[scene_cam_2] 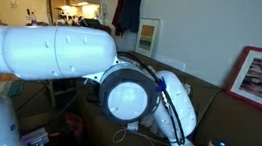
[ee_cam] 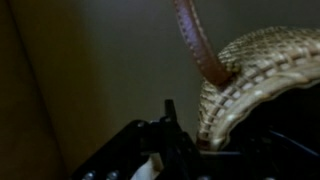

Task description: Move the open basket bag t the side of the couch

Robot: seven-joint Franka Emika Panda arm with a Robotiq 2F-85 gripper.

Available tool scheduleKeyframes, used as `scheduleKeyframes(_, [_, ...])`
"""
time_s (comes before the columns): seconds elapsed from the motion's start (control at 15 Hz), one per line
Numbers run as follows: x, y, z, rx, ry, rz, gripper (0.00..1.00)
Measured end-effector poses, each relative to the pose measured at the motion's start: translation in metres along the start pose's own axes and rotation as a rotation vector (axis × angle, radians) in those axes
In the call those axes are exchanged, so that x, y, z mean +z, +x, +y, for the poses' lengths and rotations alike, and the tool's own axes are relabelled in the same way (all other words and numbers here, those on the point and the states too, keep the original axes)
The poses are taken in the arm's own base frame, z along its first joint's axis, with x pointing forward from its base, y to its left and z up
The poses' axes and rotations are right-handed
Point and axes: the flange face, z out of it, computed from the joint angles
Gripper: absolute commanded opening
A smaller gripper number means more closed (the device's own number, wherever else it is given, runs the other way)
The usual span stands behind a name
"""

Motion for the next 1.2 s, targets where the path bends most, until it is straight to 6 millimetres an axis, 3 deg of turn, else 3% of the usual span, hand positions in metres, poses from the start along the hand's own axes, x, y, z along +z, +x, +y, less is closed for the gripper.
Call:
scheduleKeyframes(0.27, [0.0018,-0.0062,0.0056,0.019,-0.042,0.059,0.98])
scheduleKeyframes(0.33, [0.0015,-0.007,0.0071,0.023,-0.05,0.068,1.0])
scheduleKeyframes(0.4, [0.0013,-0.0076,0.0082,0.026,-0.055,0.072,0.63])
scheduleKeyframes(0.53, [0.0012,-0.008,0.0087,0.027,-0.059,0.077,0.66])
scheduleKeyframes(1.07, [0.0019,-0.0081,0.0038,0.019,-0.058,0.08,0.1])
scheduleKeyframes(1.2, [0.0019,-0.0079,0.0028,0.017,-0.059,0.082,0.01])
